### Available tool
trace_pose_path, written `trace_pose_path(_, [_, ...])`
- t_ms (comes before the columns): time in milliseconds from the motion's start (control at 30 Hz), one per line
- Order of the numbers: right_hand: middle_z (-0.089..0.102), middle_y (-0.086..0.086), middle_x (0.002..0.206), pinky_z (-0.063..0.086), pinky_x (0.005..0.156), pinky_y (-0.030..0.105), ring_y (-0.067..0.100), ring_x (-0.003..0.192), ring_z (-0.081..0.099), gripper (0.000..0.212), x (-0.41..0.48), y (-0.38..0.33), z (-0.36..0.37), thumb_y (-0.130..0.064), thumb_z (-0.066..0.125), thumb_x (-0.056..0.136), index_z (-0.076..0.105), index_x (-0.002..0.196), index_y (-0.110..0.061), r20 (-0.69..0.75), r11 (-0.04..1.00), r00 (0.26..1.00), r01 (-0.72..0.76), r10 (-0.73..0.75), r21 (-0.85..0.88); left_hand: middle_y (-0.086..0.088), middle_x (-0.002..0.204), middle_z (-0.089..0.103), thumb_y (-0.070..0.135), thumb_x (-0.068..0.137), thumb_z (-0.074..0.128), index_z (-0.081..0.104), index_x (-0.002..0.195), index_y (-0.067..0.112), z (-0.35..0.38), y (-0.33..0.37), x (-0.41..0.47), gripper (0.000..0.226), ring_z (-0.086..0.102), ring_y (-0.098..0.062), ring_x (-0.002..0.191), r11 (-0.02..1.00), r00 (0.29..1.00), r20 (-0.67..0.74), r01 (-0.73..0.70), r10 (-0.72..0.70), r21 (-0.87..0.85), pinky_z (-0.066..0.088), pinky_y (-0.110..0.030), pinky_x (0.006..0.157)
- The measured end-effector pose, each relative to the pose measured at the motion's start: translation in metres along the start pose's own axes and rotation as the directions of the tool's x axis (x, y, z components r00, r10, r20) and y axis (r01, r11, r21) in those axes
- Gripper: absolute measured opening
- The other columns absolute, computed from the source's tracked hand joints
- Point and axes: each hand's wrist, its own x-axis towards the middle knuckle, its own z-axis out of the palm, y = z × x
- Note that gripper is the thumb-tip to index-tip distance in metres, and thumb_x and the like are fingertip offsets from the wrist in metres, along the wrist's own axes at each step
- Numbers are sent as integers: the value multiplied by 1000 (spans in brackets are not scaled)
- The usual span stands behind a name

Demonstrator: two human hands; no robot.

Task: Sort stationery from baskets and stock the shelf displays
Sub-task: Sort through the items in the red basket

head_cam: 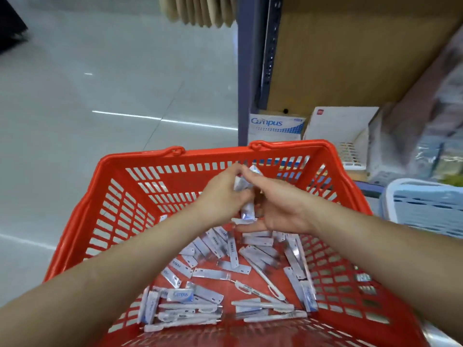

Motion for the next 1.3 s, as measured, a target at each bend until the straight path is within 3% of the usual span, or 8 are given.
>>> trace_pose_path(100, [71,-1,81,58,75,46,17,72,70,27,-32,-35,-16,-39,53,97,63,111,-18,-96,989,984,145,-147,-29,3,107,60,6,86,61,51,110,26,9,48,16,33,57,-9,97,994,993,69,-87,92,-68,45,-11,75])
trace_pose_path(233, [70,7,81,57,55,33,24,67,69,32,-93,-79,-61,-41,44,101,62,107,-16,-176,970,957,208,-229,-127,-13,111,66,-4,88,56,54,124,22,21,124,31,44,64,-32,102,969,947,231,-188,222,-158,53,-48,86])
trace_pose_path(433, [69,14,89,53,44,30,30,61,67,27,-209,-97,-146,-24,44,99,52,124,-31,-323,921,866,325,-381,-216,9,93,58,3,93,57,54,126,20,76,230,47,38,61,-5,69,890,862,229,-451,452,-58,52,-18,61])
trace_pose_path(533, [70,15,86,45,39,23,27,53,61,33,-263,-83,-196,-15,45,96,46,123,-33,-437,887,781,316,-445,-338,8,106,62,12,92,57,59,122,22,128,280,51,32,59,-5,95,855,837,286,-510,466,99,42,-14,76])
trace_pose_path(633, [70,10,83,36,38,20,24,47,56,37,-314,-57,-250,-8,49,90,40,118,-30,-527,848,693,245,-492,-469,0,79,54,14,94,50,57,122,21,201,325,48,29,49,-14,63,914,828,458,-399,323,77,40,-20,50])
trace_pose_path(933, [57,7,71,48,46,25,20,58,55,30,-429,32,-438,-11,64,83,45,106,-18,-770,794,497,-230,-401,-562,-6,120,57,-1,91,38,28,148,26,408,386,31,63,53,-22,96,780,635,728,-581,258,230,44,-29,76])
trace_pose_path(1133, [61,6,111,37,70,25,24,104,58,38,-403,74,-516,-18,68,81,58,117,-15,-696,605,592,-396,-407,-691,-15,135,46,3,92,46,24,149,24,506,376,46,65,49,-35,121,578,658,719,-684,225,445,43,-40,94])
trace_pose_path(1300, [64,9,111,43,74,29,26,100,58,42,-361,79,-549,-17,67,82,55,122,-13,-613,538,663,-356,-431,-764,-13,118,55,12,87,61,31,142,22,541,354,63,64,57,-35,107,469,695,689,-688,207,553,47,-43,82])
